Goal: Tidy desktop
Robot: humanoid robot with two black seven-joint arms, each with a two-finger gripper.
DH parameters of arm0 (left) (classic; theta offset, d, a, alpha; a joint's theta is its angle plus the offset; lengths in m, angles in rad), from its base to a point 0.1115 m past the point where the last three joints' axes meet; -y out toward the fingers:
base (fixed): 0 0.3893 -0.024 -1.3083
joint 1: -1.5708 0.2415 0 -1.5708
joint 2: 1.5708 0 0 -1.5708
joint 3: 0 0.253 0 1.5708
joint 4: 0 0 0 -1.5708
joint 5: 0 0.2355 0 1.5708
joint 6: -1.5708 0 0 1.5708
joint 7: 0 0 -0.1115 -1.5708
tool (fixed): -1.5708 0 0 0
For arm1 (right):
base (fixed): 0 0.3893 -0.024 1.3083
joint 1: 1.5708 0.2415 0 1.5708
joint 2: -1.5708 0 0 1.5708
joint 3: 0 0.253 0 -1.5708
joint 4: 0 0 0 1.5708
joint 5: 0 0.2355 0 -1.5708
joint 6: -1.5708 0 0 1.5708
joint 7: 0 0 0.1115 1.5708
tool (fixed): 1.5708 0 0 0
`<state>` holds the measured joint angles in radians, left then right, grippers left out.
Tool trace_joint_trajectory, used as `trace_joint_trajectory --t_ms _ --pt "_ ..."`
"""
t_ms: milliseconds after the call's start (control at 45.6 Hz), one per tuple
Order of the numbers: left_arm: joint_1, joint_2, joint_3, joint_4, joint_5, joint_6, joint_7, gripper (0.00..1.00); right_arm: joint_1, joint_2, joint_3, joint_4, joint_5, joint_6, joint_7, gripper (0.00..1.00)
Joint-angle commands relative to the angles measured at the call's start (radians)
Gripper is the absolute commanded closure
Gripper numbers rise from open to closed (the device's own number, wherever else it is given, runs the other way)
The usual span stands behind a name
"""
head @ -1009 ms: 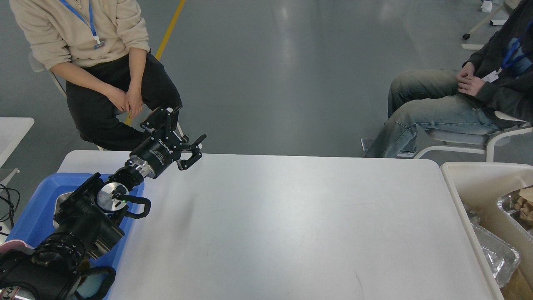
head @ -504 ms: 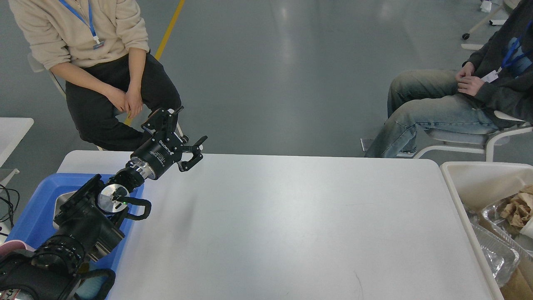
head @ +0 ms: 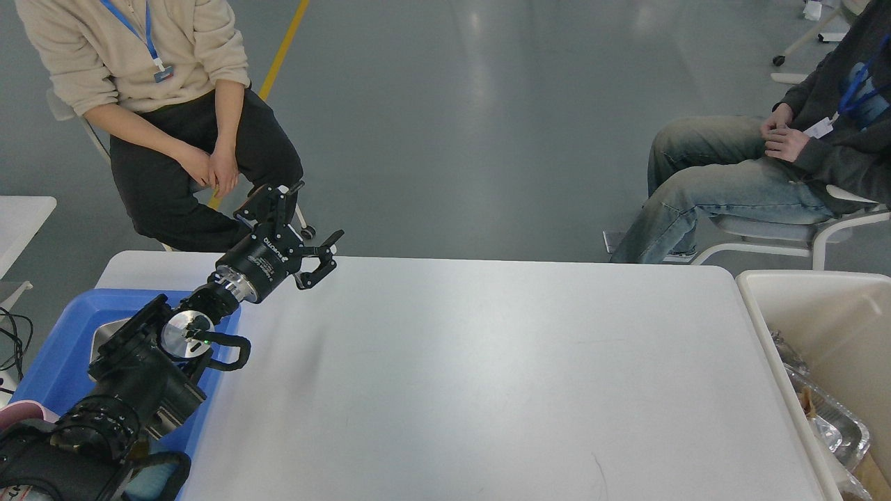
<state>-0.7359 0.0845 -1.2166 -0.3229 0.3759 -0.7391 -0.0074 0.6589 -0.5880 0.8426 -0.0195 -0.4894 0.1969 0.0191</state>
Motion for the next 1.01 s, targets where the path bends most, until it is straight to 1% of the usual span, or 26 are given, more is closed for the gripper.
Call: trace_joint_trajectory --t_ms 0,88,175,263,373,460,504,592,702,855,987 --pt "0.0 0.011 -0.001 -0.004 0.0 -0.003 0.0 0.03 0.102 0.011 0.064 0.076 0.087 0.035 0.018 0.0" --pt "0.0 0.012 -0.004 -0.004 -0.002 -0.003 0.0 0.03 0.131 0.039 0.11 0.153 0.144 0.074 0.064 0.0" --pt "-0.003 0.011 -0.007 -0.004 -0.002 -0.002 -0.002 0.03 0.134 0.121 0.171 0.202 0.198 0.124 0.117 0.0" --pt "-0.006 0.008 -0.012 -0.004 -0.003 0.001 -0.002 0.03 0.134 0.198 0.233 0.205 0.215 0.191 0.16 0.0" --pt "-0.014 0.0 -0.009 -0.004 -0.003 0.009 0.0 0.03 0.11 0.28 0.274 0.188 0.215 0.32 0.215 0.0" --pt "-0.022 0.0 -0.007 -0.004 -0.003 0.012 -0.002 0.03 0.059 0.316 0.279 0.187 0.224 0.383 0.268 0.0" --pt "-0.028 0.0 -0.003 -0.004 -0.002 0.017 0.0 0.03 0.042 0.321 0.288 0.187 0.236 0.394 0.285 0.0" --pt "-0.037 0.001 -0.003 -0.004 -0.002 0.027 0.0 0.03 0.031 0.332 0.3 0.187 0.278 0.4 0.288 0.0" --pt "-0.042 0.003 -0.006 -0.004 -0.003 0.061 -0.003 0.03 0.031 0.346 0.3 0.185 0.333 0.386 0.283 0.0" --pt "-0.045 -0.006 -0.001 -0.004 -0.003 0.081 -0.048 0.03 0.03 0.35 0.302 0.185 0.336 0.383 0.283 0.0" --pt "-0.042 -0.006 0.0 -0.005 0.001 0.087 -0.046 0.03 0.03 0.359 0.3 0.187 0.336 0.383 0.283 0.0"
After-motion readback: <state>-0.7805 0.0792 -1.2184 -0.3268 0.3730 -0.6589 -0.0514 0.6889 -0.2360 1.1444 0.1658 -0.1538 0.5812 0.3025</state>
